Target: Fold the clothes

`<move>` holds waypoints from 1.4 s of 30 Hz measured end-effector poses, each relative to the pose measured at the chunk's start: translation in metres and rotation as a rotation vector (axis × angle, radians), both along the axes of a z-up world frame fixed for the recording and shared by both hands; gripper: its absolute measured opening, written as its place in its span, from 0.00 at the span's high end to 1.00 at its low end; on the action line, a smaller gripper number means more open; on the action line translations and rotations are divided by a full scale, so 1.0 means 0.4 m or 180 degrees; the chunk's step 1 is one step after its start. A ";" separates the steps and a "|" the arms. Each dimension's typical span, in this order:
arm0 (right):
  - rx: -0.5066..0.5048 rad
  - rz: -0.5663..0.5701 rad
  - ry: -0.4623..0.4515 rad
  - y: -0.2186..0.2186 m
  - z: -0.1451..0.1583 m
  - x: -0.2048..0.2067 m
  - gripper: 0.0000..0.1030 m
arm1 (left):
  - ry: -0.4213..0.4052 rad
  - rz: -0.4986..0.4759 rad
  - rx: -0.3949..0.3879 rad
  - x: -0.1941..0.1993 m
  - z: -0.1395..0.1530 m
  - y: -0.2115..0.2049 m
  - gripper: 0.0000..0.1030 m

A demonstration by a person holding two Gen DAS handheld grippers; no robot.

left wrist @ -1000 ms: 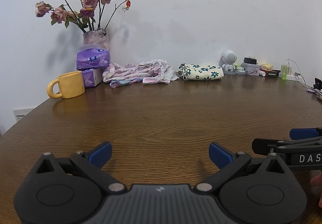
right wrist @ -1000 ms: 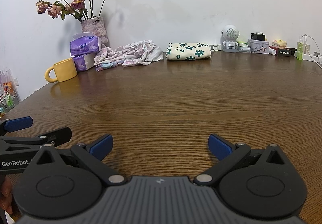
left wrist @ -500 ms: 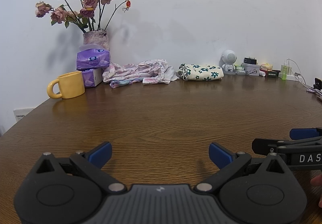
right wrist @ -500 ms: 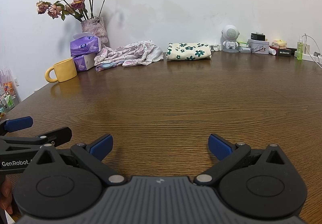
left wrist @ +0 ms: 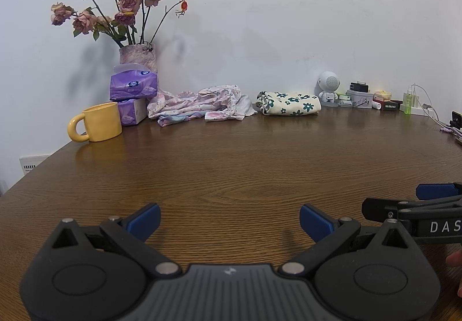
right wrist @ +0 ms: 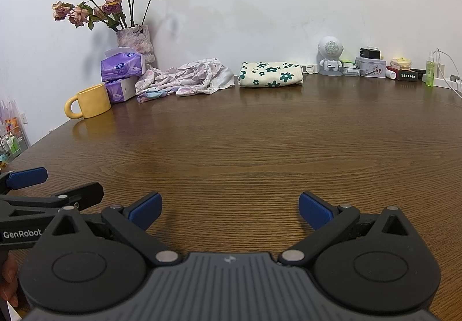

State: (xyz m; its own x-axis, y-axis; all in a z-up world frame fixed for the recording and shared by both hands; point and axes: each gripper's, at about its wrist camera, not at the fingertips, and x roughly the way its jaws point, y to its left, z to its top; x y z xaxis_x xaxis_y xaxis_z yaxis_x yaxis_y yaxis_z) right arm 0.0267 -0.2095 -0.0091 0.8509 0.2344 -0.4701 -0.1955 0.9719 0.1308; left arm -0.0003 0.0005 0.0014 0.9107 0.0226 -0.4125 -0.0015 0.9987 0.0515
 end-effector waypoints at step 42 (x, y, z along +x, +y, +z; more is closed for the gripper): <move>0.0005 0.0002 0.0014 -0.003 0.001 0.001 0.00 | 0.0011 -0.0053 0.0006 0.001 -0.003 -0.002 0.00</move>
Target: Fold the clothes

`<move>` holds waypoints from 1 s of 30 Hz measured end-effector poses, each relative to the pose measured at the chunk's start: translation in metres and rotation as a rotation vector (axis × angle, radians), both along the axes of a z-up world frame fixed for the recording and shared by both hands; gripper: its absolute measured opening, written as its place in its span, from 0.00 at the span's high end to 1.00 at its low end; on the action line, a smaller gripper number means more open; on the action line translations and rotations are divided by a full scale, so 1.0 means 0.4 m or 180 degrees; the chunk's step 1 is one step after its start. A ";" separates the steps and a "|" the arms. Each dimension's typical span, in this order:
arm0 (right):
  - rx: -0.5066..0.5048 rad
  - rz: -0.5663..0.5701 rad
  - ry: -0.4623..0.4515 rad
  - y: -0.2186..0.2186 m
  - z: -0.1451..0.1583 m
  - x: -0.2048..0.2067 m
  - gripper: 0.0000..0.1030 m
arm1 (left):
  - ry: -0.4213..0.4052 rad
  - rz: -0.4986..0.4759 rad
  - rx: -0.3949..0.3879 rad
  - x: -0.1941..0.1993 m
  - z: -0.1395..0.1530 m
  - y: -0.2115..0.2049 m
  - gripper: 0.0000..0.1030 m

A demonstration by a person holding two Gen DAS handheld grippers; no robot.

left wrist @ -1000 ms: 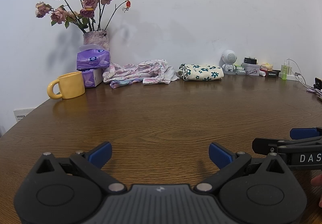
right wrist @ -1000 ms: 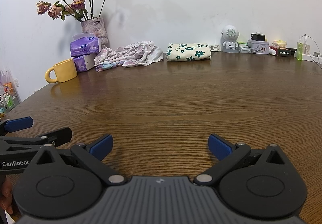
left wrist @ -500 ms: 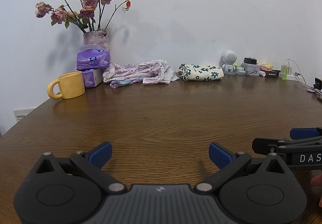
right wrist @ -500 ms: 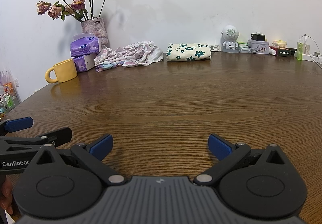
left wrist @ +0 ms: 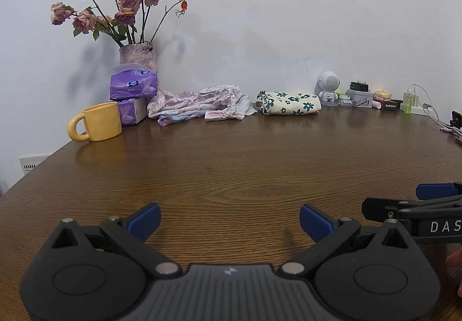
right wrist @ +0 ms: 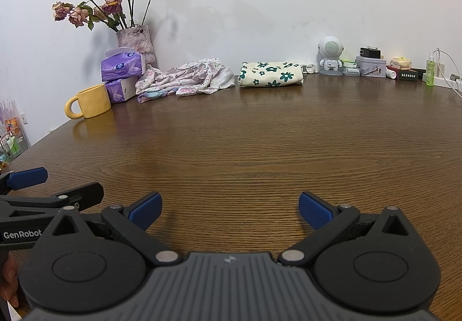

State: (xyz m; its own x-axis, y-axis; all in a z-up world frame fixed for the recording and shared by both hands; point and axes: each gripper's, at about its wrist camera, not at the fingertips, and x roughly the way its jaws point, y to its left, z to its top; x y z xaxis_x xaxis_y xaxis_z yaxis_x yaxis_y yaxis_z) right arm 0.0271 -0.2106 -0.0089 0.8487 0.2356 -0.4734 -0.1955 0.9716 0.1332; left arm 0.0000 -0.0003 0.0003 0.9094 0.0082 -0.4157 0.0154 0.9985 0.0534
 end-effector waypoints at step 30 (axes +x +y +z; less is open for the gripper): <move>0.0094 0.0368 0.0127 0.065 0.159 0.246 0.00 | 0.0106 0.0063 0.0022 0.221 0.178 0.078 0.00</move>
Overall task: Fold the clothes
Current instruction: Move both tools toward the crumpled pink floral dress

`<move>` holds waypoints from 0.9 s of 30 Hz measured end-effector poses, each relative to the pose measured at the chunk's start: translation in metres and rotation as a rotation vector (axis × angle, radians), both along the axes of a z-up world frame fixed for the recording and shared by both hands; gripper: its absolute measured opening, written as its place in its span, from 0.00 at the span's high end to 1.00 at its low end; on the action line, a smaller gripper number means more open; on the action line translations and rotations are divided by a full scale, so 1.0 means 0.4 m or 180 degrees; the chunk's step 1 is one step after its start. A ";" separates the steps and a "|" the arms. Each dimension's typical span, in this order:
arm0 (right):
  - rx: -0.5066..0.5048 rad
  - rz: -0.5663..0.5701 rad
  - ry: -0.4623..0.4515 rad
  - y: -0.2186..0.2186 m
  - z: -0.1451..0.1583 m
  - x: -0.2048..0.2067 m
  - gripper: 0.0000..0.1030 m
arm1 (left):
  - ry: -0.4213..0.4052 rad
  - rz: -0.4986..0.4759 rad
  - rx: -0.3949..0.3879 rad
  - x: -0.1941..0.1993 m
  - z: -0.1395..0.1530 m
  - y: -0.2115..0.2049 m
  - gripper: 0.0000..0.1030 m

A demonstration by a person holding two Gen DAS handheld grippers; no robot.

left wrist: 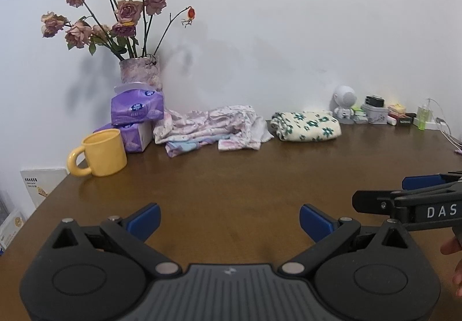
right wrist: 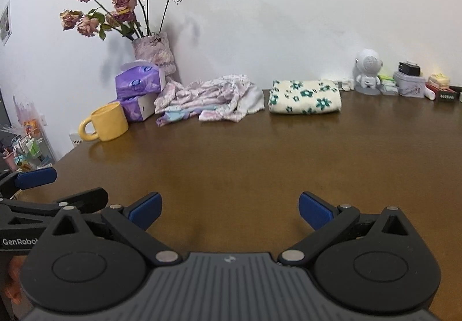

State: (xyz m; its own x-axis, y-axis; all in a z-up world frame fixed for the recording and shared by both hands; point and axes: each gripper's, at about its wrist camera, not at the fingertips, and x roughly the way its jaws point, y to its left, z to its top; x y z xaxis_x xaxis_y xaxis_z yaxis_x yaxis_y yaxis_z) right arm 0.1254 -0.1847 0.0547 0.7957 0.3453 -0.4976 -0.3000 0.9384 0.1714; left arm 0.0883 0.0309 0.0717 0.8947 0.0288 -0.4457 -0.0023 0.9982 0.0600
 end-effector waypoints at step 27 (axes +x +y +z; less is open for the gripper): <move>-0.0231 0.0117 0.0169 0.228 0.029 0.563 0.00 | 0.0263 0.0303 -0.0044 0.553 -0.034 0.130 0.00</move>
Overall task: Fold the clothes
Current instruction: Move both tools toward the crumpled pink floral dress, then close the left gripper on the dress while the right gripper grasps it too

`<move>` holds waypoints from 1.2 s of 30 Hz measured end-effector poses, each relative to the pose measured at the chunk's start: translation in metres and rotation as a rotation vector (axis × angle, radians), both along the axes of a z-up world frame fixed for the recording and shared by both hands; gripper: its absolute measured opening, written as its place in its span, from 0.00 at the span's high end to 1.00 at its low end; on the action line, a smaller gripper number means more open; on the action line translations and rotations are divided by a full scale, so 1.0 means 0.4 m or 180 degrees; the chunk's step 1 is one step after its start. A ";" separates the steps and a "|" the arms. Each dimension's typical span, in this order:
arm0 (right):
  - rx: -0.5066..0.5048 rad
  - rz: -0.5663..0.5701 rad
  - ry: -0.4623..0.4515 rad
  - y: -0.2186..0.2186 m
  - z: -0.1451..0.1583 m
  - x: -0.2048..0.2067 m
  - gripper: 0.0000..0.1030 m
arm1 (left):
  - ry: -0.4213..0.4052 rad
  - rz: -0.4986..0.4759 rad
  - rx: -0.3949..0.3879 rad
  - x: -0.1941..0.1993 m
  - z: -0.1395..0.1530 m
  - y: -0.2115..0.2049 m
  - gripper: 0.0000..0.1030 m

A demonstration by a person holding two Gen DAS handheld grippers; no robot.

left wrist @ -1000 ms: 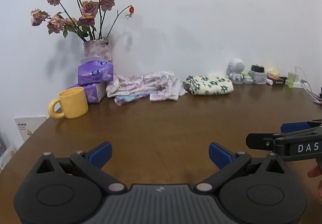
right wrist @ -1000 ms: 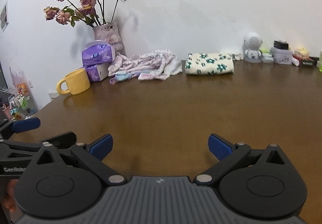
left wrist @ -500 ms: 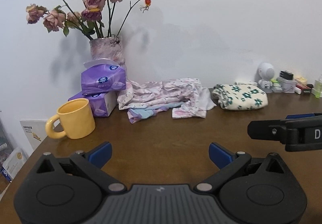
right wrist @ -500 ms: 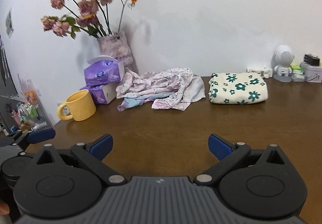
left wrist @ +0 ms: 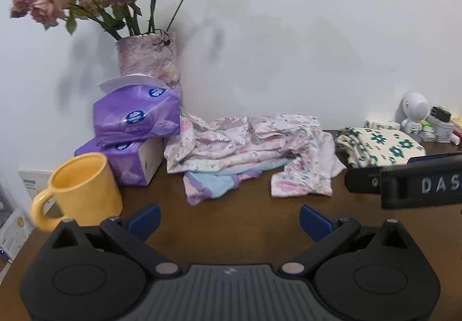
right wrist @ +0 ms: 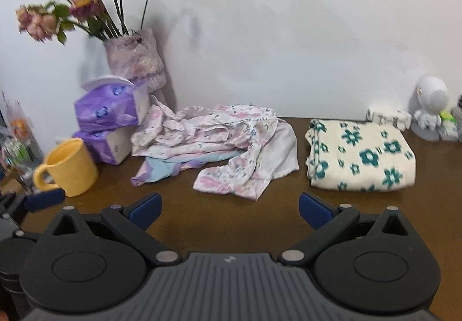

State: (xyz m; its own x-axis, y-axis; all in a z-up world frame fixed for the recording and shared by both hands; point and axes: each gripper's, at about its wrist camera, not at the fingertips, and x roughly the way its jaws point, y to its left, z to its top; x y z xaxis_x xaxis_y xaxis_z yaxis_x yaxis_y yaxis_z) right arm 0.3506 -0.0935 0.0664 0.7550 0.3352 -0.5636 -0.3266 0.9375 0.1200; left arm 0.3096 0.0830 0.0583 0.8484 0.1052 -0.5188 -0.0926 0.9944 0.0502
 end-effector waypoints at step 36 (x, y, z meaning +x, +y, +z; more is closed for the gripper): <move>-0.0094 -0.0304 0.0247 0.067 -0.134 0.445 0.61 | 0.0255 0.0254 -0.0053 0.534 -0.137 0.086 0.31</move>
State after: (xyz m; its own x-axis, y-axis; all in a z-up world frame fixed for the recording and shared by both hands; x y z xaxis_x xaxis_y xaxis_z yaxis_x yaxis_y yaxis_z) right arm 0.5285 -0.0667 0.0130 0.7364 0.2460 -0.6302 -0.2263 0.9674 0.1132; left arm 0.5231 0.1175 0.0034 0.7933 0.1618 -0.5870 -0.1680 0.9848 0.0443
